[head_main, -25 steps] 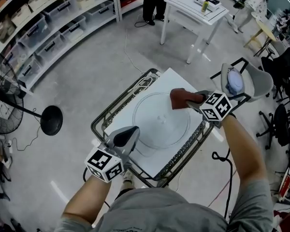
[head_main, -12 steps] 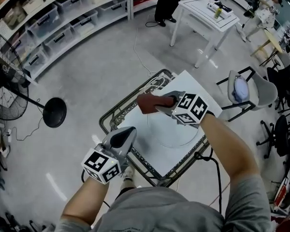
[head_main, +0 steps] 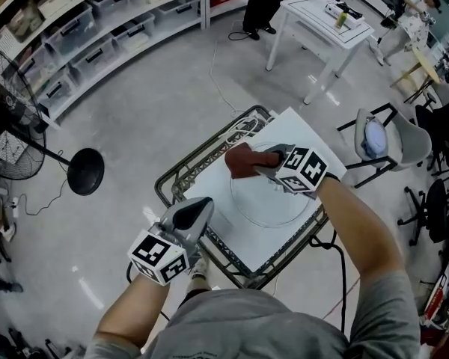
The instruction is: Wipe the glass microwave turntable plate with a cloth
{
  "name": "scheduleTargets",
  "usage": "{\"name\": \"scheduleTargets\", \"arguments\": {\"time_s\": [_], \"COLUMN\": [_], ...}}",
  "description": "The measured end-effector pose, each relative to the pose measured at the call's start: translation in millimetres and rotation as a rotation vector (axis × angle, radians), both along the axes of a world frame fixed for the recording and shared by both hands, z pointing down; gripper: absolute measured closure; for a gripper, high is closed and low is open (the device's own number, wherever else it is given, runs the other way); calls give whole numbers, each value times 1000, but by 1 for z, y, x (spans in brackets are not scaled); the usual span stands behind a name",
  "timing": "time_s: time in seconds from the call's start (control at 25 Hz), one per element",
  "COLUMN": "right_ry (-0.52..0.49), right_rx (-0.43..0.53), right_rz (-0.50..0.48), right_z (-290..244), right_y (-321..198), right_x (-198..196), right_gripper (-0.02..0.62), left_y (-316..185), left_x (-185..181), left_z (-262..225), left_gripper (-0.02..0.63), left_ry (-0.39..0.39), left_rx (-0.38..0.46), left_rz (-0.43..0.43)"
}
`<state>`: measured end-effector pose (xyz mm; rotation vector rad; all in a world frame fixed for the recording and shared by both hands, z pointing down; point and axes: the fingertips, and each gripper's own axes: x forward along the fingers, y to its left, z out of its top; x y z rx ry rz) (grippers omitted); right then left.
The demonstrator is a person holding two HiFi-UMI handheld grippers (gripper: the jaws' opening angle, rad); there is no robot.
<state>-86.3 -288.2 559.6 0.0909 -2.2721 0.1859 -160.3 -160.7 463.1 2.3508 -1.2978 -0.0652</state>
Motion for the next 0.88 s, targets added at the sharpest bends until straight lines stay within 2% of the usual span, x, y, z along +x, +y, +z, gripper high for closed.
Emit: {"name": "scheduleTargets", "arguments": {"time_s": [0.2, 0.6, 0.88], "right_ry": [11, 35, 69], "right_rx": [7, 22, 38], "right_rz": [48, 179, 237], "right_z": [1, 5, 7], "right_y": [-8, -29, -36], "right_x": [31, 128, 177], "right_gripper": [526, 526, 526], "left_y": [-7, -19, -23], "left_x": [14, 68, 87], "left_z": [0, 2, 2], "left_gripper": [603, 602, 603], "left_ry": [6, -3, 1], "left_rx": [-3, 0, -4], "left_rz": [30, 107, 127]}}
